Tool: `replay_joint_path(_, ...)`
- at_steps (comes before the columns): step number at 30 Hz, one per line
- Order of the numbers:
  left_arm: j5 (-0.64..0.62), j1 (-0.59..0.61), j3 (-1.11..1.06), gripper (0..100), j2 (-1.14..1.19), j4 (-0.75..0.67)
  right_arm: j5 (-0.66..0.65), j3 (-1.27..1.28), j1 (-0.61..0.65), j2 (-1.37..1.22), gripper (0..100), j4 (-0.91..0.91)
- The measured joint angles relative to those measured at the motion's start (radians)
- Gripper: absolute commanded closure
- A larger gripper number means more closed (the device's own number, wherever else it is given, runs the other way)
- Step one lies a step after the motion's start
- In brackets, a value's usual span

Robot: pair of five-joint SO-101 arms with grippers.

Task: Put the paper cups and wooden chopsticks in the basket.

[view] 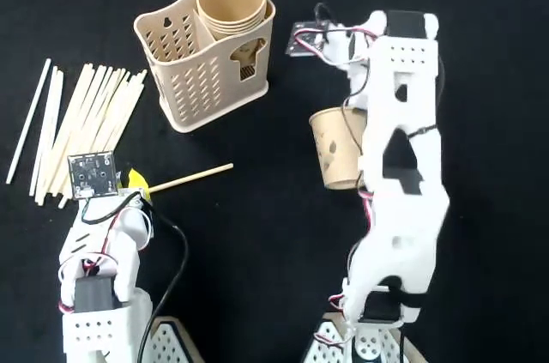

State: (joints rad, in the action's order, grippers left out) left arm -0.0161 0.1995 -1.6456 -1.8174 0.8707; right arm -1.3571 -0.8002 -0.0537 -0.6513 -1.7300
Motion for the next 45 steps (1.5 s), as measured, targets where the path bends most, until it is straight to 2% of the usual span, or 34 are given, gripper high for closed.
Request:
replay_joint_path(12,0.0,0.0,-0.008,92,0.0,-0.008,-0.012,-0.048,-0.003,-0.048,77.6,0.0)
replay_joint_path(18,0.0,0.0,-0.008,92,0.0,-0.008,-0.16,0.233,0.002,0.146,77.6,0.0)
replay_joint_path(22,0.0,0.0,-0.008,92,0.0,-0.008,-0.221,0.354,0.052,0.262,77.6,0.0)
replay_joint_path(26,0.0,0.0,-0.008,92,0.0,-0.008,-0.226,0.356,0.078,0.265,77.6,0.0)
replay_joint_path(34,0.0,0.0,-0.008,92,0.0,-0.008,-0.226,0.172,0.081,0.087,77.6,0.0)
replay_joint_path(41,0.0,0.0,-0.008,92,0.0,-0.008,-0.232,0.084,0.072,0.044,77.7,0.0)
replay_joint_path(45,0.0,0.0,-0.008,92,0.0,-0.008,-0.232,0.081,0.072,0.041,85.5,0.0)
